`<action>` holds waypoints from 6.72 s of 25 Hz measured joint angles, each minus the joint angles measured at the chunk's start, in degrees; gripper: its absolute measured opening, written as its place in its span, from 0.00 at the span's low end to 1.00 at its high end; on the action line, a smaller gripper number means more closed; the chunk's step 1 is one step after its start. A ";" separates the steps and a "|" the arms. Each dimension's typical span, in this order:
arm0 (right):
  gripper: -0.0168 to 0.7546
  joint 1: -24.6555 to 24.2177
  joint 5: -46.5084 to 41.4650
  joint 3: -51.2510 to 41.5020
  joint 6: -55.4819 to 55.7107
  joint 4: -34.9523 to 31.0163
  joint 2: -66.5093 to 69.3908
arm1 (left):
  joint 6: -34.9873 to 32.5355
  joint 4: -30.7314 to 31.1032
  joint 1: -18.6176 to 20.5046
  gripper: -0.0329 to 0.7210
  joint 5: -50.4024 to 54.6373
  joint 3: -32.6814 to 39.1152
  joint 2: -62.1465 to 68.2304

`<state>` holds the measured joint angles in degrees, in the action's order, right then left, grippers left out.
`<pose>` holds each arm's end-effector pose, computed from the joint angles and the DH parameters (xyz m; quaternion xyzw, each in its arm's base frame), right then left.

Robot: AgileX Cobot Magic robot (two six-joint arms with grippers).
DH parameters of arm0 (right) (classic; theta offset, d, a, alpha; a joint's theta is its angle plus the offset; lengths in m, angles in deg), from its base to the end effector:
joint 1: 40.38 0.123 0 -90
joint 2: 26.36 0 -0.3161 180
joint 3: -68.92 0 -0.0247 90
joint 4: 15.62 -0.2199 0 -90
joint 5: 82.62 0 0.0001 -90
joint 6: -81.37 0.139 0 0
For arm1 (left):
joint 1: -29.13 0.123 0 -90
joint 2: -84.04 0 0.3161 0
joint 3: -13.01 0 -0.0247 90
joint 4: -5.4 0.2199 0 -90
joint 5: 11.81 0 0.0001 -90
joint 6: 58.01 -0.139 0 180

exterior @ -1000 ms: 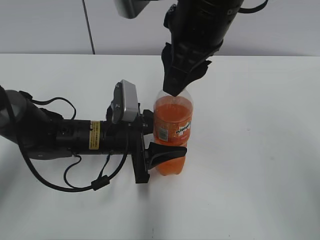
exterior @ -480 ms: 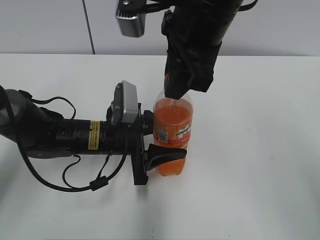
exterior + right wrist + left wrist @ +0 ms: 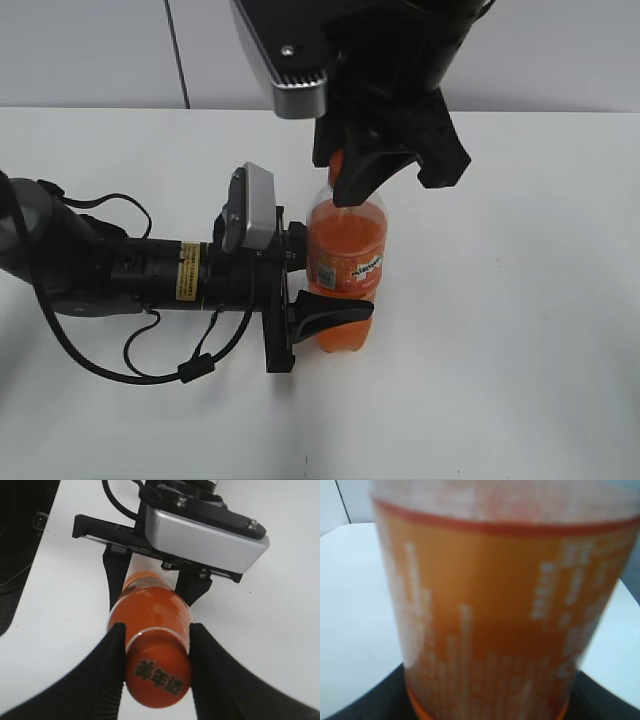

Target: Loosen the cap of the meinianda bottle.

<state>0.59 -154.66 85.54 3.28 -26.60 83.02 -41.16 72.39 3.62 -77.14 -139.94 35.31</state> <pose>0.2570 0.2565 0.3035 -0.8417 0.5152 0.0473 0.1548 0.2929 -0.2686 0.1296 0.5565 0.5645 -0.3987 0.4612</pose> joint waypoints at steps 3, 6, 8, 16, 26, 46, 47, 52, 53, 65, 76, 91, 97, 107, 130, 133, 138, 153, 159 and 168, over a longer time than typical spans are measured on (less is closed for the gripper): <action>0.39 0.00 -0.17 0.00 -4.51 -0.32 0.00 | 0.00 0.05 0.00 0.58 -0.05 0.00 0.00; 0.39 0.00 -0.29 0.00 -7.68 -0.43 0.00 | -0.08 0.05 0.00 0.58 -0.05 0.00 0.00; 0.39 0.00 -0.34 0.00 -8.65 -0.43 0.00 | -0.03 0.05 0.00 0.58 -0.05 0.00 0.00; 0.39 0.10 -0.34 0.00 -6.12 -0.17 0.00 | -0.03 0.13 0.00 0.58 -0.11 0.00 0.00; 0.39 0.17 -0.28 0.00 -1.38 0.05 0.00 | 0.02 0.32 0.00 0.58 -0.13 0.00 0.00; 0.58 0.17 1.33 3.43 14.15 -2.53 0.05 | 0.77 0.83 -0.05 0.58 -0.28 0.00 0.00; 0.58 0.17 1.33 4.22 16.92 -3.24 0.05 | 0.77 0.89 -0.05 0.58 -0.28 0.00 0.00; 0.58 0.17 1.54 7.36 33.10 -6.51 -0.23 | 0.77 1.18 -0.05 0.58 -0.34 0.00 0.00; 0.58 0.17 1.54 7.84 37.10 -6.85 -0.37 | 0.77 1.24 -0.05 0.58 -0.40 0.00 0.00; 0.58 0.17 1.54 8.09 100.74 1.29 -4.37 | 0.77 1.45 -0.05 0.58 -0.22 0.00 0.00; 0.58 2.23 1.61 0.69 115.24 7.19 -7.41 | 0.84 1.40 -0.05 0.58 0.02 0.00 0.00; 0.58 2.86 1.67 -2.51 118.15 9.02 -4.93 | 0.84 1.30 -0.05 0.58 0.02 0.00 0.00; 0.58 2.86 1.67 -2.56 118.19 9.39 -3.63 | 0.84 1.30 -0.05 0.58 0.07 0.00 0.00; 0.58 2.86 1.67 -2.56 116.93 8.34 -3.28 | 0.85 1.30 -0.05 0.58 0.07 0.00 0.00; 0.37 2.80 1.45 -2.56 76.37 4.07 -3.28 | 0.70 1.73 -0.05 0.58 -0.21 0.16 0.00; 0.37 2.80 1.45 -2.56 64.46 2.39 -3.28 | 0.44 2.12 -0.05 0.58 -0.41 0.16 0.00; 0.37 2.80 1.45 -2.56 51.18 1.45 -3.28 | 0.14 2.51 -0.05 0.58 -0.48 0.16 0.00; 0.37 2.85 1.73 -2.56 25.04 4.40 -3.28 | 0.46 1.98 -0.22 0.58 -0.05 0.16 0.00; 0.37 2.85 1.73 -2.56 16.23 4.04 -3.28 | 0.46 2.03 -0.22 0.58 -0.05 0.16 0.00; 0.37 2.85 1.68 -2.56 5.34 3.10 -3.28 | 0.35 2.21 -0.22 0.58 -0.11 0.16 0.00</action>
<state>3.44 -152.98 82.97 8.62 -23.50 79.74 -40.81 74.59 3.40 -77.24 -139.78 35.31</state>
